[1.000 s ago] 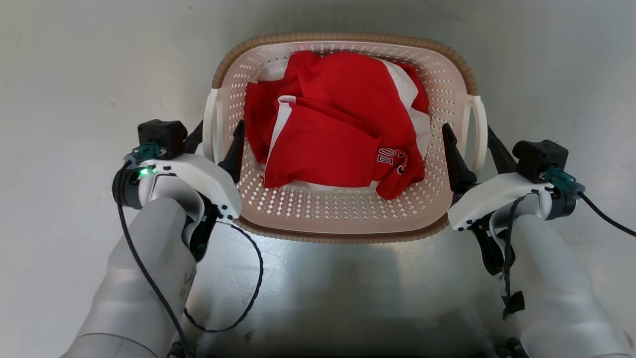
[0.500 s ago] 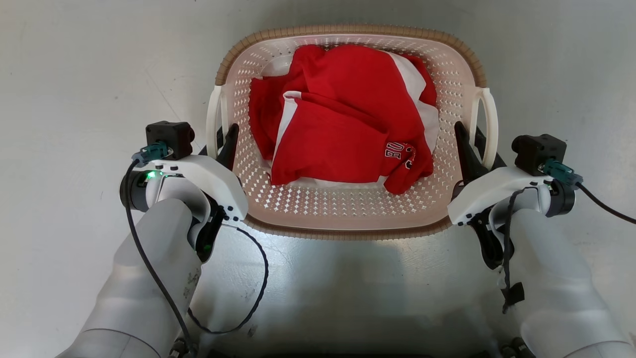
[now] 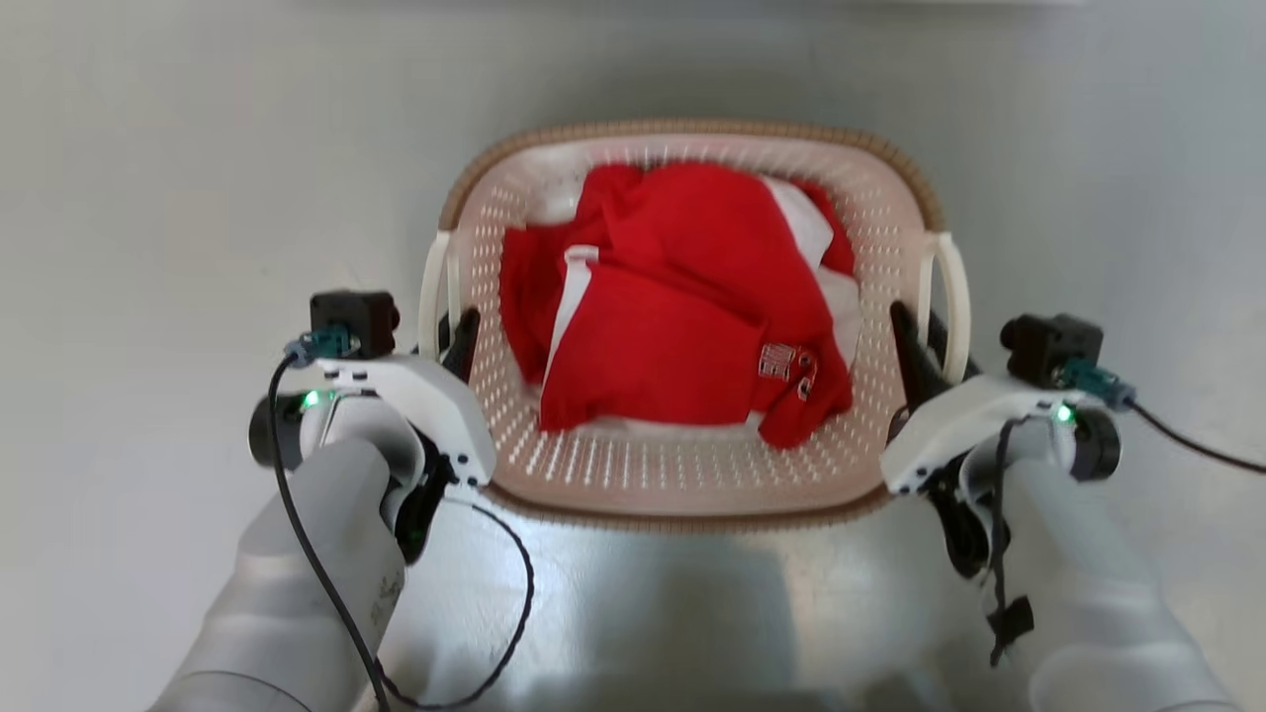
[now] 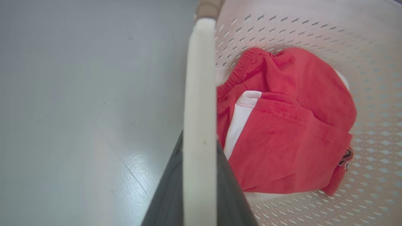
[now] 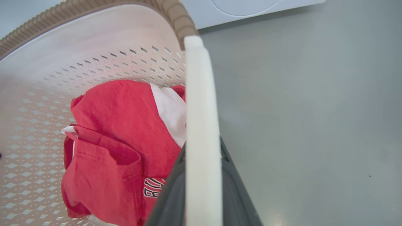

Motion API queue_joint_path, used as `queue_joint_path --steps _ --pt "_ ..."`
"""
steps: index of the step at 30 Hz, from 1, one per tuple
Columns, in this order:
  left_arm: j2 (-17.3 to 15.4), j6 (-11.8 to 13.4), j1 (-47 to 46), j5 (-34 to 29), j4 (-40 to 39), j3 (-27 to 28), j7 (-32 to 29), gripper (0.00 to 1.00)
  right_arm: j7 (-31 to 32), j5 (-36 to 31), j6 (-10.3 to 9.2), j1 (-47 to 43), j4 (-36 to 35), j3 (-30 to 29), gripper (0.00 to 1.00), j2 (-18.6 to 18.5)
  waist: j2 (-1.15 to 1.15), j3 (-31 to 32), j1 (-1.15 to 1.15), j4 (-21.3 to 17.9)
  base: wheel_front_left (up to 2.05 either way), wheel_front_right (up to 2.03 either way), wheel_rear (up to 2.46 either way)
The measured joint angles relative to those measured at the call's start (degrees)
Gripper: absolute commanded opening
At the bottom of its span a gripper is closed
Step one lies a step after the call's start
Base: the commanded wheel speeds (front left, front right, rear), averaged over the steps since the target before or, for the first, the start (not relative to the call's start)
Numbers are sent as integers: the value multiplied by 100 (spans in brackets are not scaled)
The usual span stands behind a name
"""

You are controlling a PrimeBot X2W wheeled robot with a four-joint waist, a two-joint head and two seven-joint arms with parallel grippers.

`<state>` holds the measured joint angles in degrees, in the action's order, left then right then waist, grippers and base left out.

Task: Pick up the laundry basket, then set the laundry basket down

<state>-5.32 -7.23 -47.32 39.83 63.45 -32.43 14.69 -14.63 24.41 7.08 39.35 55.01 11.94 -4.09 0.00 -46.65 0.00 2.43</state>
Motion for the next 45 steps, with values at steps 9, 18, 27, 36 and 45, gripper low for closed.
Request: queue_joint_path --steps 9,18,27,36,45 --pt "105 0 460 635 490 -392 -421 0 53 904 0 -320 683 893 0 23 0 1190 0 -99 0 0 0" --pt "125 16 985 1116 483 -788 -926 0 647 1747 0 -541 888 1661 0 -131 0 2491 0 -190 0 0 0" --pt "98 19 1272 1551 460 -1127 -1511 0 1588 2463 -2 -645 878 2340 0 -330 0 3528 0 -221 0 0 0" --pt "11 20 1595 1940 498 -1410 -2229 0 2350 2998 -4 -905 912 2848 0 -361 0 4217 0 -297 0 0 0" --pt "-35 20 1746 2168 458 -1606 -2426 0 2522 3318 -4 -925 948 3170 0 -400 0 4489 0 -375 0 0 0"
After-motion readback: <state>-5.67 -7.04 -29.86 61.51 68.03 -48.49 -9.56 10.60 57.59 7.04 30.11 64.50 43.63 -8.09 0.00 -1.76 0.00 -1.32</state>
